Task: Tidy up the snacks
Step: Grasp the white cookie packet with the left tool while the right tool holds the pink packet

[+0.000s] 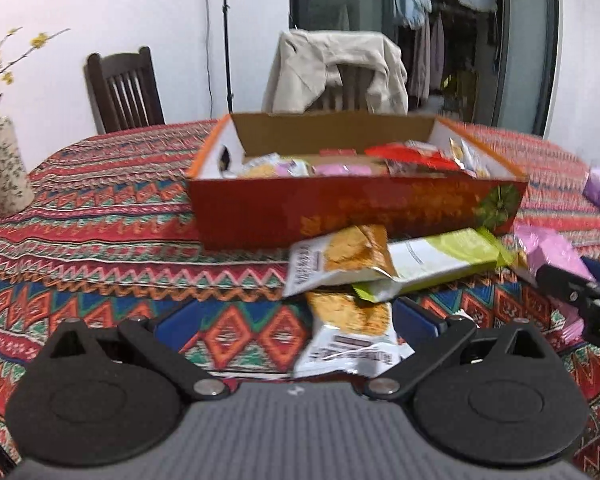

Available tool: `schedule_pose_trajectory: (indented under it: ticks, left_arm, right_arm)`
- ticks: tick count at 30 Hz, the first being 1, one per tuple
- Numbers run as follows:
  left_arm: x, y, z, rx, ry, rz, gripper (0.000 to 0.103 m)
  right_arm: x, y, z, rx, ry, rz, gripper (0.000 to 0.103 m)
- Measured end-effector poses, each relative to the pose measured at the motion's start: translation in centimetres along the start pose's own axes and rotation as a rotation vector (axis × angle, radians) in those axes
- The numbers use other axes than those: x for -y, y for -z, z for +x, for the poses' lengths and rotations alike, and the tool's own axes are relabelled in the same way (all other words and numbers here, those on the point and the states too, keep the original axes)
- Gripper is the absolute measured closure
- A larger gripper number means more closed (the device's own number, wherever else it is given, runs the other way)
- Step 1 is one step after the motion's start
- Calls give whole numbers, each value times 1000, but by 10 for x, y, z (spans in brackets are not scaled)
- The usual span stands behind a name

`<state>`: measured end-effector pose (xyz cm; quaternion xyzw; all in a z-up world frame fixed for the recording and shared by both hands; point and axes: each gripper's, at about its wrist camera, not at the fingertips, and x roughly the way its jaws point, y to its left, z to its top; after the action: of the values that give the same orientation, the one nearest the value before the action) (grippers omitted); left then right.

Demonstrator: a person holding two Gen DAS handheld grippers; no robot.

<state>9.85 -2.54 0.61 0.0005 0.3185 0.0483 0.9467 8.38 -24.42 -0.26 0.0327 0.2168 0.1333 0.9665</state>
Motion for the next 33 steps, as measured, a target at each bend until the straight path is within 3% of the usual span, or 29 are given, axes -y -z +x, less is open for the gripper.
schedule_pose_trajectory:
  ticks: [11,17,22,33]
  left_arm:
    - [29,1,32,-90,-49,63,1]
    - [31,1,33,-99,-18,51,22]
    - [31,-1,31,-112,41,30,50]
    - [21,6,19,-98,46,10,53]
  right_arm:
    - [7,2,-4,11,-41,39,44]
    - [5,2,-5,8,-63,34,44]
    - [4,2,-5,5,-70,32,44]
    - [3,2,-2,-6,-75,36,44]
